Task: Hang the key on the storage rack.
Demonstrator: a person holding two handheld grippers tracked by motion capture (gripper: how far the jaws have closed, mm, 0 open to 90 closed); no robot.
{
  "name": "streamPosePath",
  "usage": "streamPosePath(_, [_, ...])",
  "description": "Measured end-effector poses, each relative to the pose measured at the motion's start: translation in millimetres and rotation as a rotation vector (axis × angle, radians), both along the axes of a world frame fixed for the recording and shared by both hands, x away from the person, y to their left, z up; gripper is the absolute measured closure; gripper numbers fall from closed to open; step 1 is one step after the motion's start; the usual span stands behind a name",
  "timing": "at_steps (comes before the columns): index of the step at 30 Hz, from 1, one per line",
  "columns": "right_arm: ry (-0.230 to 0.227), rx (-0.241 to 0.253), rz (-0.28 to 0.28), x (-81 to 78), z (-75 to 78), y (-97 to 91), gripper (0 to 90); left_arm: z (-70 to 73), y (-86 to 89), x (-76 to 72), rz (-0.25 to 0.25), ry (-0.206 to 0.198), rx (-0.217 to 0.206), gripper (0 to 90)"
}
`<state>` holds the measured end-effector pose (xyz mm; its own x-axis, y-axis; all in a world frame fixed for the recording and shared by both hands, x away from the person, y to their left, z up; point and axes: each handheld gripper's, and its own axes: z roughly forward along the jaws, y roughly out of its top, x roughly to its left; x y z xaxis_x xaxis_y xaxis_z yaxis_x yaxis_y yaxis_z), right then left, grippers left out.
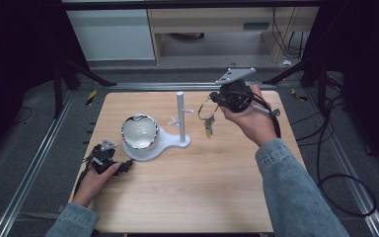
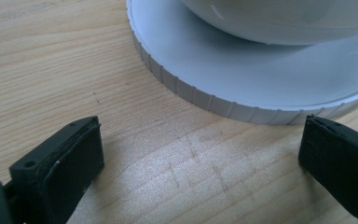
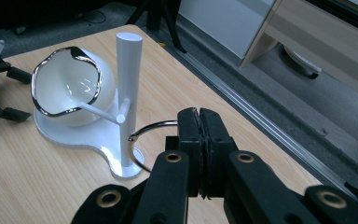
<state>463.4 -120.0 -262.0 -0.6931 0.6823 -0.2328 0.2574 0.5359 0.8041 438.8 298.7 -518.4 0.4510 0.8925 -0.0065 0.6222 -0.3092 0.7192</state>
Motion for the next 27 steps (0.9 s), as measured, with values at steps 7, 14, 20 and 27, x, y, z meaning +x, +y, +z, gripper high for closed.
streamPosePath(7, [-0.004, 0.01, 0.023, 1.6, 3.0, 9.9, 88.8, -0.1, 1.0, -1.3, -0.007, -0.001, 0.0, 0.0])
streamPosePath(14, [-0.002, 0.008, 0.035, 1.9, 4.0, 15.5, 88.8, -0.1, 1.0, -1.4, -0.007, -0.001, 0.0, 0.0])
streamPosePath(20, [0.0, 0.01, 0.043, 2.7, 4.7, 20.8, 88.8, -0.1, 1.1, -1.4, -0.009, -0.001, -0.001, 0.0])
streamPosePath(27, [0.001, 0.009, 0.054, 3.7, 6.4, 27.3, 88.8, -0.1, 1.1, -1.4, -0.009, -0.001, 0.0, 0.0])
